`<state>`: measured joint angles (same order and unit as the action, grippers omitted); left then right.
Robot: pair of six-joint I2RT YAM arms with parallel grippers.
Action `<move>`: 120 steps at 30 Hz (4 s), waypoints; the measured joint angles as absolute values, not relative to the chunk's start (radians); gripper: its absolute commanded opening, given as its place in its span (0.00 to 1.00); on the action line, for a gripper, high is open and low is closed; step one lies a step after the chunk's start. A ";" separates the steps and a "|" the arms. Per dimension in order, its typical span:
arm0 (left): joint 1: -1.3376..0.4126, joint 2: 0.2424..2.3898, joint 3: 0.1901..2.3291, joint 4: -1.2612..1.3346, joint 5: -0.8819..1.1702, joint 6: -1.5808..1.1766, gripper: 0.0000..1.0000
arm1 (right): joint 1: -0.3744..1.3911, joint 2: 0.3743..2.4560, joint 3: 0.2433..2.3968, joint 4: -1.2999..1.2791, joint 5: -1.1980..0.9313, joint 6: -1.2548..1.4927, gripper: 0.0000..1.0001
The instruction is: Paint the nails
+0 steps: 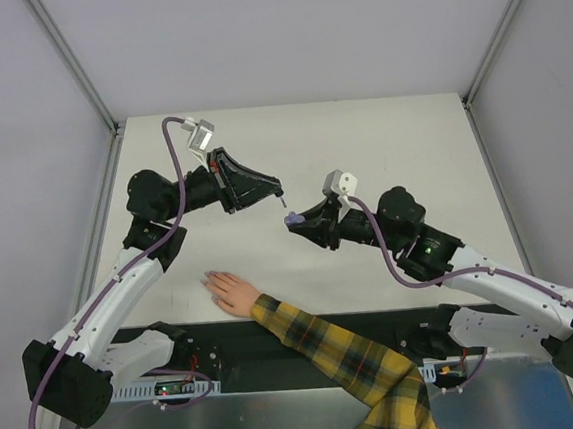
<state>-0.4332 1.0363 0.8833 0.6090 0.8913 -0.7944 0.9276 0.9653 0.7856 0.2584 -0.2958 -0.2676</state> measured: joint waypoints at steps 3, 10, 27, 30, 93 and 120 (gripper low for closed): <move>-0.433 1.036 0.881 0.610 0.892 -0.793 0.00 | 0.928 0.977 0.786 0.258 -0.296 -0.268 0.00; -0.433 1.036 0.860 0.613 0.909 -0.792 0.00 | 0.928 0.980 0.786 0.268 -0.295 -0.268 0.00; -0.433 1.036 0.852 0.616 0.912 -0.792 0.00 | 0.928 0.995 0.799 0.281 -0.301 -0.267 0.00; -0.433 1.036 0.852 0.616 0.912 -0.792 0.00 | 0.929 0.995 0.799 0.281 -0.301 -0.267 0.00; -0.437 1.030 0.822 0.640 0.925 -0.731 0.00 | 0.945 1.107 1.006 0.123 -0.241 -0.202 0.00; -0.462 1.046 0.902 0.736 1.062 -0.680 0.00 | 0.747 1.159 1.027 0.325 -0.806 0.040 0.00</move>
